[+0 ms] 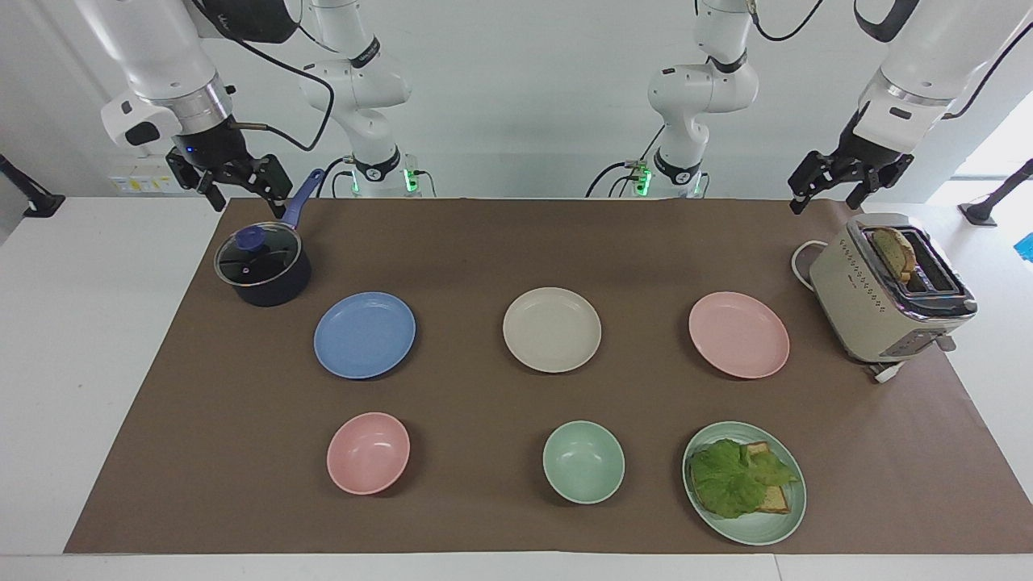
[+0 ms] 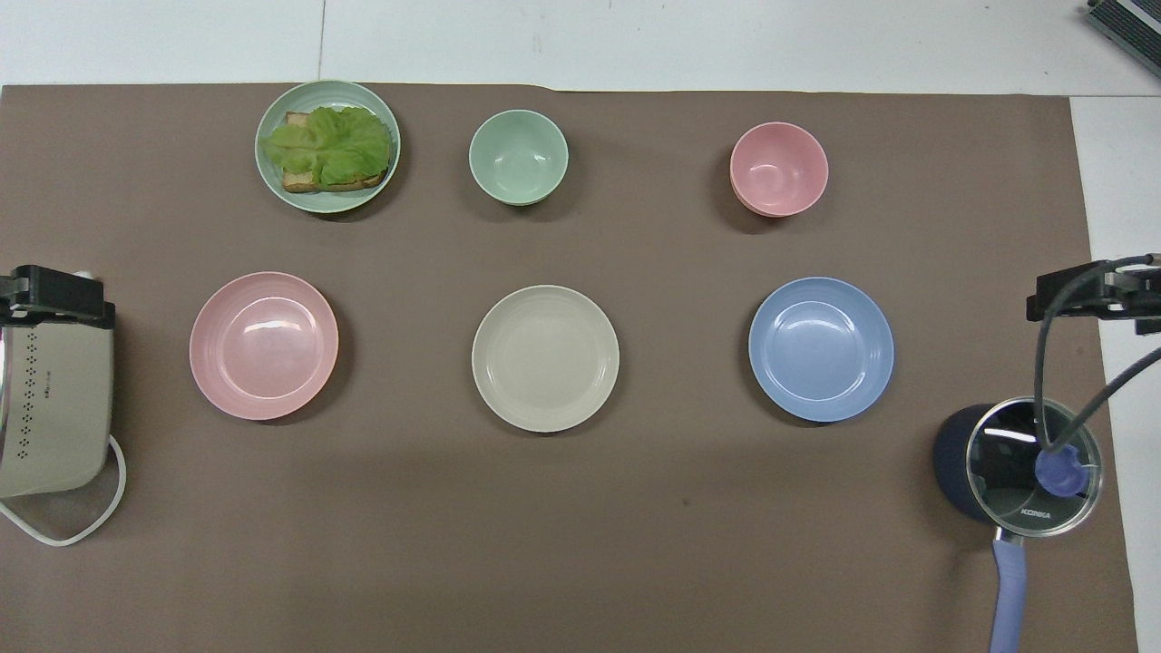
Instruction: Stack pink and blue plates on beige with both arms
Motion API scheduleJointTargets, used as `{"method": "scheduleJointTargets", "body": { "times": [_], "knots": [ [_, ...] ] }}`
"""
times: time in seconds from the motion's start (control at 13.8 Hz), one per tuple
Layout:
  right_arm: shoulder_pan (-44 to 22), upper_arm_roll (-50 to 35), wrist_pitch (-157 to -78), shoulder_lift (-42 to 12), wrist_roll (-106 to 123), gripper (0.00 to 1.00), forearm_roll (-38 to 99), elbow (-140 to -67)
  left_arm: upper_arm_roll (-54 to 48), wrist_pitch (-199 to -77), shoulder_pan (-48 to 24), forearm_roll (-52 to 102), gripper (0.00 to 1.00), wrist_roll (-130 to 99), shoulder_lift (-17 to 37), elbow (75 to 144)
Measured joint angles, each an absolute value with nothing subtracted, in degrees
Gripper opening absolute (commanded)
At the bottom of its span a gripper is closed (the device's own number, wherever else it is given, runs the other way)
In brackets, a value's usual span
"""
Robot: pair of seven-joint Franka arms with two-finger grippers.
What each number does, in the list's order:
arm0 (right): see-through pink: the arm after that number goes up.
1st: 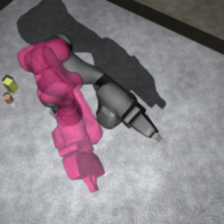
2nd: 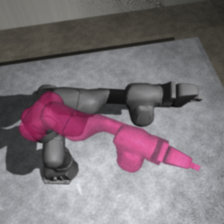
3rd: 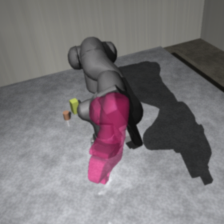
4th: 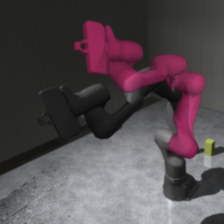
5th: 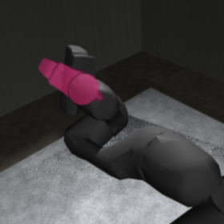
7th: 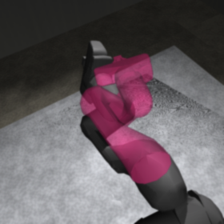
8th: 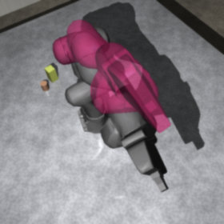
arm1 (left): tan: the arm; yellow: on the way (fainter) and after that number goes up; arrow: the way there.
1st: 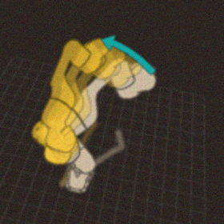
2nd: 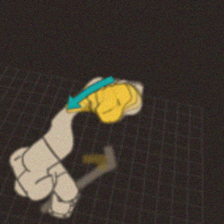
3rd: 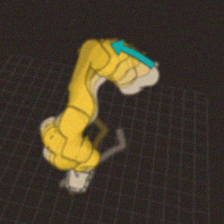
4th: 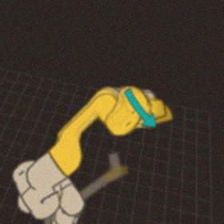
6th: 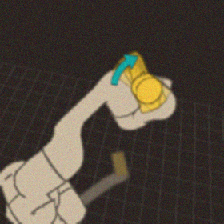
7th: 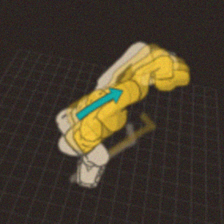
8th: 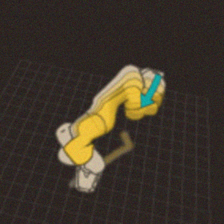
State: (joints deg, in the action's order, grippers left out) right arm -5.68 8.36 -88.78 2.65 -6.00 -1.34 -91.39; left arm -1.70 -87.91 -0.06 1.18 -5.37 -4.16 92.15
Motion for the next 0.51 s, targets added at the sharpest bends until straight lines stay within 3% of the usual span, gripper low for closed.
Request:
{"method": "scheduleJointTargets", "body": {
  "times": [0.51],
  "knots": [
    [-5.88,8.05,-87.04,3.21,-6.00,1.00,-1.33,-91.00,-1.59,-87.91,-0.06,1.18,1.00,-5.30,-4.16,92.15]
  ]
}}
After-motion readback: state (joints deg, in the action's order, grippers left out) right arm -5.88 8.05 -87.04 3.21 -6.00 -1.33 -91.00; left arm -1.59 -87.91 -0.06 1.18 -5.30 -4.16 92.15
